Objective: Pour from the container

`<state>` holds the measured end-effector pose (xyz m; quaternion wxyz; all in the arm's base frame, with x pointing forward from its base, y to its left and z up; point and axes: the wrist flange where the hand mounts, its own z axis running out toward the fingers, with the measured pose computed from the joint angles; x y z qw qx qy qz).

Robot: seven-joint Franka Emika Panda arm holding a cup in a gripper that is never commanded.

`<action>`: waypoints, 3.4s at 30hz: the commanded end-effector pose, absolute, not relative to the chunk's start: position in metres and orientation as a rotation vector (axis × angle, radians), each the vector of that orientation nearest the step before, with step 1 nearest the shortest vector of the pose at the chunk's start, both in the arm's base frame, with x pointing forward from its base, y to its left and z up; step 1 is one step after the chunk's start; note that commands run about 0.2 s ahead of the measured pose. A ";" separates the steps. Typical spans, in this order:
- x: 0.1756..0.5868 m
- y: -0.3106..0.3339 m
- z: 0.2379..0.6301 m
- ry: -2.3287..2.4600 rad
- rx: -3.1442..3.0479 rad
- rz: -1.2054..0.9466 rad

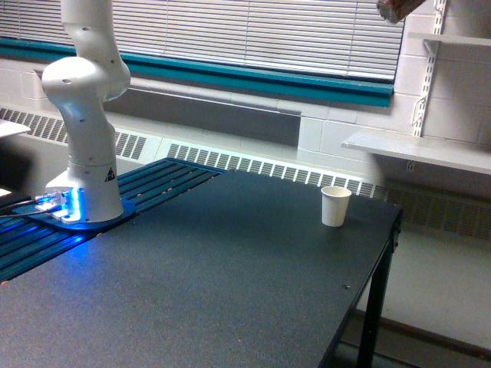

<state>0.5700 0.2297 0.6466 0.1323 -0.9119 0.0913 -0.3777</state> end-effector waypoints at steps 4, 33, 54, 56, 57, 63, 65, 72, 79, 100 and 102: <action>0.557 0.233 0.672 0.261 -2.598 -1.162; 0.539 0.279 0.583 0.092 -2.689 -1.080; 0.535 0.313 0.497 -0.088 -2.766 -0.993; 0.533 0.311 0.490 -0.087 -2.769 -0.982; 0.533 0.309 0.486 -0.085 -2.769 -0.970; 0.525 0.305 0.469 -0.097 -2.800 -0.956; 0.525 0.302 0.463 -0.094 -2.802 -0.942; 0.519 0.294 0.446 -0.099 -2.825 -0.922; 0.510 0.285 0.431 -0.119 -2.858 -0.924; 0.492 0.241 0.380 -0.058 -2.963 -0.832; 0.490 0.239 0.374 -0.060 -2.974 -0.820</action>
